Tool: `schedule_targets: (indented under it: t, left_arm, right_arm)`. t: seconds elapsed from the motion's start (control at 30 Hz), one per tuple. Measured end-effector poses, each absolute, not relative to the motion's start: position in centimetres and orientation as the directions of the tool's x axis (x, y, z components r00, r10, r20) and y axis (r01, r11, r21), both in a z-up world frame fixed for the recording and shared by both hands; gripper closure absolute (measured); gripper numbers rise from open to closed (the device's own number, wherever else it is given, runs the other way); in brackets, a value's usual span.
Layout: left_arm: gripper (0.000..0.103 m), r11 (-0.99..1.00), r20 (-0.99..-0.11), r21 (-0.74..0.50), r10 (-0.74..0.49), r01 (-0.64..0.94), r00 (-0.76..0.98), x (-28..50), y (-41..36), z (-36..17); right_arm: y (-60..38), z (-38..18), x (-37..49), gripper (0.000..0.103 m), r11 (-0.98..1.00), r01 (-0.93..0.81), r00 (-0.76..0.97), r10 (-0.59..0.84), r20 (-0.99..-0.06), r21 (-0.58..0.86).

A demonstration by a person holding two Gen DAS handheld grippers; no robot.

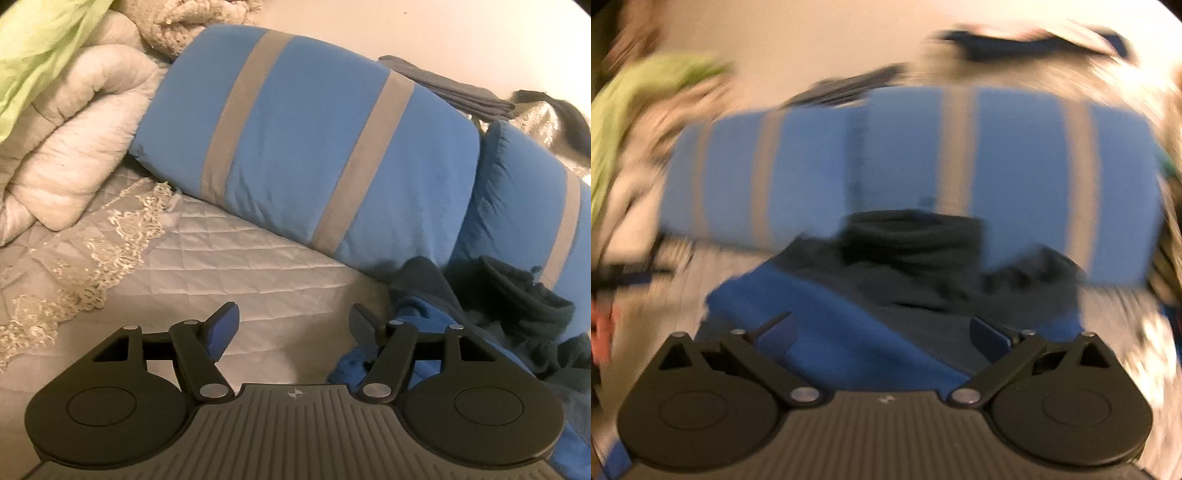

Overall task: Fold clothes
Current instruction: 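Lift the right tool away from the folded jacket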

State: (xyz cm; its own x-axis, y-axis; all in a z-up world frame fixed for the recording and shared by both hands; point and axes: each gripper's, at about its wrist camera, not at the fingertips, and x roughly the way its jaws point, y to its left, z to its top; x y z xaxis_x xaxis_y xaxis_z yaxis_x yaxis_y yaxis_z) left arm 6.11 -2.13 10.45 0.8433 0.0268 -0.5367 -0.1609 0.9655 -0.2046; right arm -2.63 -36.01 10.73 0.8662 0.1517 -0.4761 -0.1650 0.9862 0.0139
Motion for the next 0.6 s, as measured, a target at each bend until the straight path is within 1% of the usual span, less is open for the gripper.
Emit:
schedule_targets:
  t: [0.1, 0.17, 0.2, 0.3, 0.4, 0.43, 0.5, 0.53, 0.6]
  left_arm:
    - [0.036, 0.963, -0.547, -0.201, 0.039, -0.177, 0.836, 6.0, -1.4, 10.2]
    - [0.036, 0.962, -0.558, -0.199, 0.044, -0.185, 0.829, 6.1, -0.9, 9.9]
    - [0.036, 0.962, -0.565, -0.2, 0.043, -0.187, 0.824, 6.2, -0.7, 9.7]
    - [0.036, 0.956, -0.588, -0.215, 0.036, -0.198, 0.808, 6.4, 0.1, 9.4]
    - [0.036, 0.954, -0.588, -0.219, 0.036, -0.203, 0.808, 6.1, 0.5, 9.4]
    - [0.036, 0.956, -0.586, -0.217, 0.033, -0.196, 0.81, 6.0, 0.5, 9.4]
    - [0.036, 0.961, -0.585, -0.213, 0.019, -0.176, 0.811, 6.1, 0.4, 9.4]
    - [0.036, 0.961, -0.588, -0.214, 0.014, -0.173, 0.809, 6.2, 0.4, 9.3]
    - [0.036, 0.962, -0.597, -0.215, 0.007, -0.168, 0.802, 6.5, 0.4, 8.9]
  right_arm:
    - [-31.1, 10.2, -0.5, 0.004, 0.955, -0.282, 0.852, 0.207, -0.482, -0.088]
    - [-28.1, 9.8, 1.3, 0.011, 0.938, -0.326, 0.837, 0.229, -0.498, -0.116]
    - [-26.6, 9.5, 2.3, 0.013, 0.929, -0.345, 0.83, 0.233, -0.506, -0.137]
    - [-22.3, 8.4, 4.9, 0.014, 0.885, -0.412, 0.811, 0.248, -0.53, -0.216]
    - [-18.0, 7.0, 6.0, 0.016, 0.824, -0.483, 0.789, 0.261, -0.556, -0.297]
    - [-16.9, 6.5, 6.5, 0.019, 0.804, -0.494, 0.785, 0.25, -0.567, -0.33]
    - [-14.8, 5.5, 7.6, 0.02, 0.763, -0.51, 0.78, 0.216, -0.588, -0.397]
    - [-14.1, 5.0, 7.9, 0.025, 0.743, -0.514, 0.779, 0.196, -0.595, -0.428]
    - [-13.3, 4.4, 8.5, 0.055, 0.717, -0.515, 0.778, 0.16, -0.607, -0.47]
